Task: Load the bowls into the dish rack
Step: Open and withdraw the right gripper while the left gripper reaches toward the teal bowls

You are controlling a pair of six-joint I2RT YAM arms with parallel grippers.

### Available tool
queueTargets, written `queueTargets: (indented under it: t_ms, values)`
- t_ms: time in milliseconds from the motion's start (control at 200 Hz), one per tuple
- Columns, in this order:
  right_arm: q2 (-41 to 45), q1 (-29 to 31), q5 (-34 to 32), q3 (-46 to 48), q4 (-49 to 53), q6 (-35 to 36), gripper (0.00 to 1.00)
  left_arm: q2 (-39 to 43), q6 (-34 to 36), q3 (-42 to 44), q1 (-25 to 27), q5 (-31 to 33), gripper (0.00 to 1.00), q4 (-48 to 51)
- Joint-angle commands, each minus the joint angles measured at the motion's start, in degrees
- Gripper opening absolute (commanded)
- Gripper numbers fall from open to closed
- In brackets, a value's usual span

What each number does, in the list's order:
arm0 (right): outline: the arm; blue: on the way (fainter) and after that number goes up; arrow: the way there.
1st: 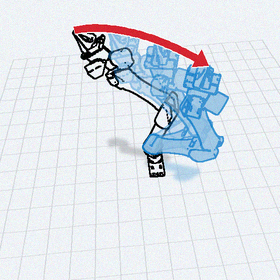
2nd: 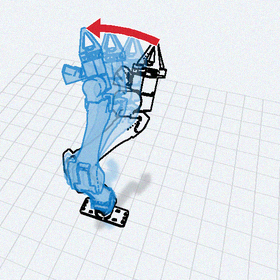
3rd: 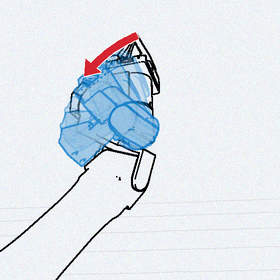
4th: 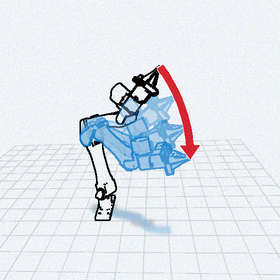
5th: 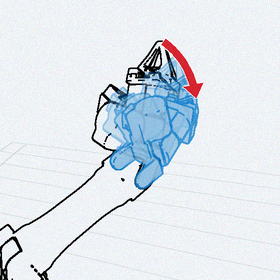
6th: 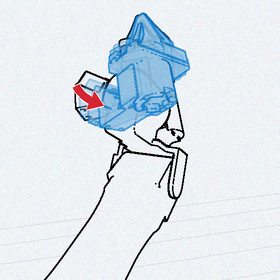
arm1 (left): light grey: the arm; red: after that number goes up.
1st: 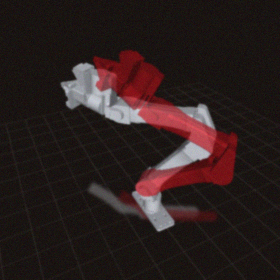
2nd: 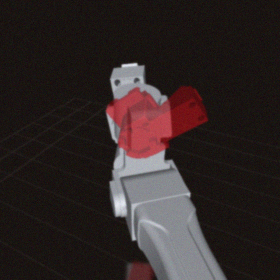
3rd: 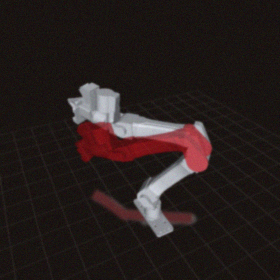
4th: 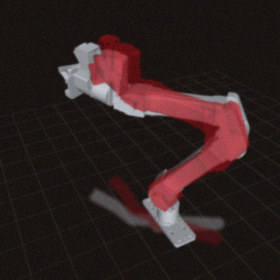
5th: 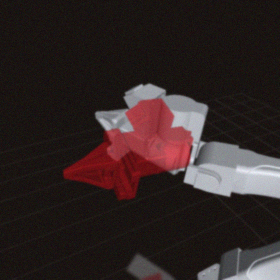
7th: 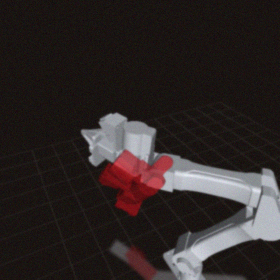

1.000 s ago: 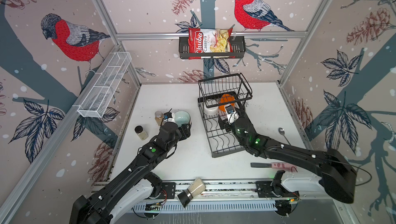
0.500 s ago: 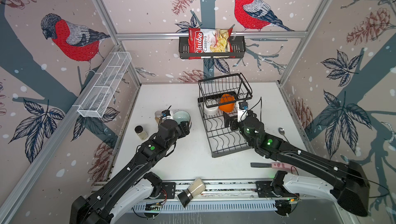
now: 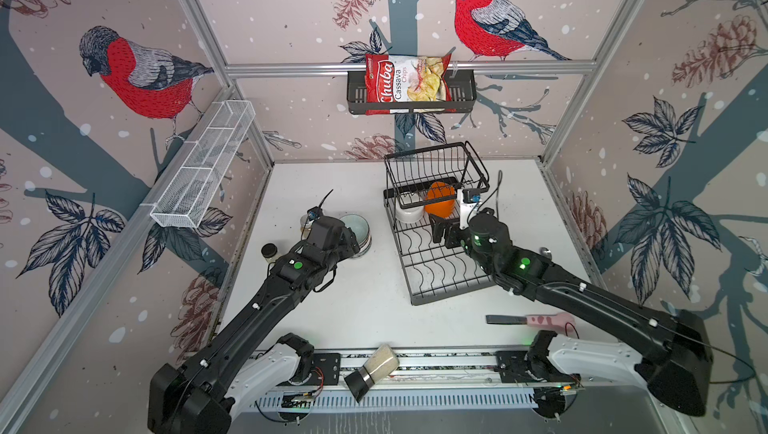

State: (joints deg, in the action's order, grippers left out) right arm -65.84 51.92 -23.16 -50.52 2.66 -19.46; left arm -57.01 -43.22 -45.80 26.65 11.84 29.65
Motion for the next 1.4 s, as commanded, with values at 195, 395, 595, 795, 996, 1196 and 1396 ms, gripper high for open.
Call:
queueTargets:
  t_ms: [195, 395, 595, 795, 996, 1196, 1396]
  values:
    - [-3.0, 0.2, 2.9, -1.3, 4.8, 0.0, 0.99, -5.9, 5.5, -5.7, -2.7, 2.0, 0.78, 7.0]
    - [-2.9, 0.2, 3.1, 0.5, 2.9, 0.8, 1.00, -11.1, 8.1, -7.5, -5.1, 1.4, 0.70, 7.6]
    - [-3.3, 0.2, 3.4, 1.7, 2.0, 1.4, 1.00, -14.9, 8.3, -10.1, -5.3, 4.0, 0.61, 9.1]
    - [-5.0, 0.1, 4.0, 1.6, 2.0, 1.0, 1.00, -17.6, 9.3, -11.1, -5.4, 4.9, 0.53, 8.9]
    - [-7.0, 0.1, 5.5, 1.1, 1.9, 0.7, 1.00, -21.0, 9.1, -13.8, -5.4, 6.3, 0.38, 10.0]
    - [-8.1, 0.1, 6.3, 0.6, 1.7, 0.4, 1.00, -23.4, 9.3, -14.5, -5.4, 6.6, 0.30, 9.7]
    - [-8.6, 0.1, 6.5, 0.4, 1.7, 0.0, 1.00, -23.7, 9.7, -14.5, -5.3, 7.0, 0.23, 9.4]
